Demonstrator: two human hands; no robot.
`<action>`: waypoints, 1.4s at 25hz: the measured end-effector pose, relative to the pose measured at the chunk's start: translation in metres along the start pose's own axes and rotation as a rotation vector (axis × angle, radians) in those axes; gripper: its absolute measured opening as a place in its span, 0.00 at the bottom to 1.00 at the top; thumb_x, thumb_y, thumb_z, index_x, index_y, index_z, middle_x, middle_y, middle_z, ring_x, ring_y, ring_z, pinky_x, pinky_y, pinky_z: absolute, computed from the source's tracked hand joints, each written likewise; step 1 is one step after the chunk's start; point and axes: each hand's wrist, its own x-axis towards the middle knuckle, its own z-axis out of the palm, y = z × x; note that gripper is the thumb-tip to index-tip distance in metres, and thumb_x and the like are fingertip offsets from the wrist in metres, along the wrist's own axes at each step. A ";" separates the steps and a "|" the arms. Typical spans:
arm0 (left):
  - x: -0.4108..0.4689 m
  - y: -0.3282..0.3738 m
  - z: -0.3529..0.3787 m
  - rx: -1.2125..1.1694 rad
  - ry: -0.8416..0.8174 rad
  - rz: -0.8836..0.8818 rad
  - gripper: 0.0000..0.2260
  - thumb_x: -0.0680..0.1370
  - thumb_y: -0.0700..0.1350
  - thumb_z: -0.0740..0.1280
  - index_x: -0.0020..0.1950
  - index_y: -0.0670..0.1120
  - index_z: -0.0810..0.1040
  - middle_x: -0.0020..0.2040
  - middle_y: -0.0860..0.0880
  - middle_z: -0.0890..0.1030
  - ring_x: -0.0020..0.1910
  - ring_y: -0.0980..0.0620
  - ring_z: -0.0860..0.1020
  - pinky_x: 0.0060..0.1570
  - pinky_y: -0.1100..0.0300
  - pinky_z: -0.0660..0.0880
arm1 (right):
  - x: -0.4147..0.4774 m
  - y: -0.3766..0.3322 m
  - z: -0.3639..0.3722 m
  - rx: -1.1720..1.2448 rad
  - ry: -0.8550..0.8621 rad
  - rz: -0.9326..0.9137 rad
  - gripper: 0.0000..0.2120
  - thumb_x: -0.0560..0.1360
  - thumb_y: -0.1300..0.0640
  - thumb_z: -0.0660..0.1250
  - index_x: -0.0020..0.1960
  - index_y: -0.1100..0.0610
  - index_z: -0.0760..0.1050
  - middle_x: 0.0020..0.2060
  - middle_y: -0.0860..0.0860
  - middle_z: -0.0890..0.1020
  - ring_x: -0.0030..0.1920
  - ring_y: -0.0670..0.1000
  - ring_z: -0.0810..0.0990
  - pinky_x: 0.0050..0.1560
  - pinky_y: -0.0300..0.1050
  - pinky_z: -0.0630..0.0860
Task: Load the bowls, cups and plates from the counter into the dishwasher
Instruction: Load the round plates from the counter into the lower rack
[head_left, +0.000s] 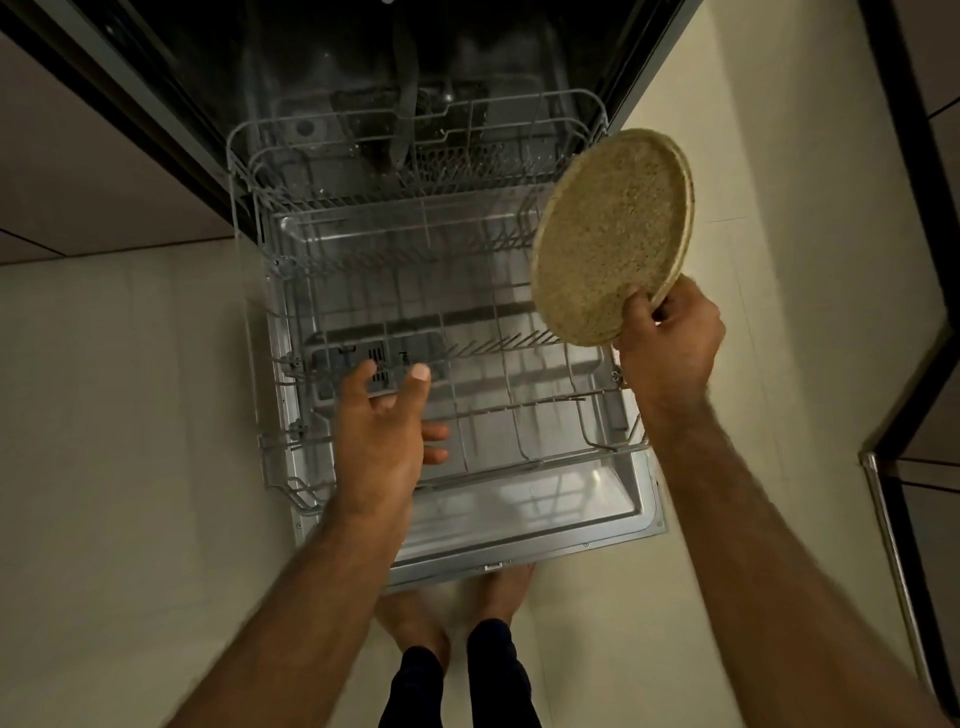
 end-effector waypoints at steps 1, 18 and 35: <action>-0.001 -0.001 0.000 0.009 0.004 0.006 0.28 0.81 0.51 0.70 0.79 0.52 0.64 0.56 0.44 0.82 0.34 0.49 0.83 0.26 0.58 0.78 | 0.004 0.000 0.003 -0.066 0.025 -0.054 0.08 0.79 0.57 0.65 0.53 0.59 0.80 0.39 0.47 0.81 0.37 0.45 0.80 0.37 0.32 0.77; -0.006 -0.009 -0.009 0.062 0.004 0.039 0.25 0.80 0.53 0.70 0.76 0.52 0.67 0.55 0.45 0.82 0.36 0.47 0.84 0.28 0.57 0.78 | 0.003 0.042 0.043 -0.229 -0.103 0.000 0.23 0.77 0.50 0.71 0.68 0.58 0.71 0.57 0.55 0.82 0.56 0.56 0.81 0.51 0.39 0.74; -0.082 0.139 -0.049 0.946 0.078 0.724 0.39 0.81 0.63 0.62 0.85 0.51 0.47 0.85 0.52 0.50 0.83 0.52 0.45 0.81 0.45 0.52 | -0.084 -0.164 -0.031 -0.396 -0.235 -0.507 0.27 0.78 0.46 0.68 0.73 0.52 0.67 0.69 0.55 0.70 0.66 0.56 0.70 0.59 0.59 0.77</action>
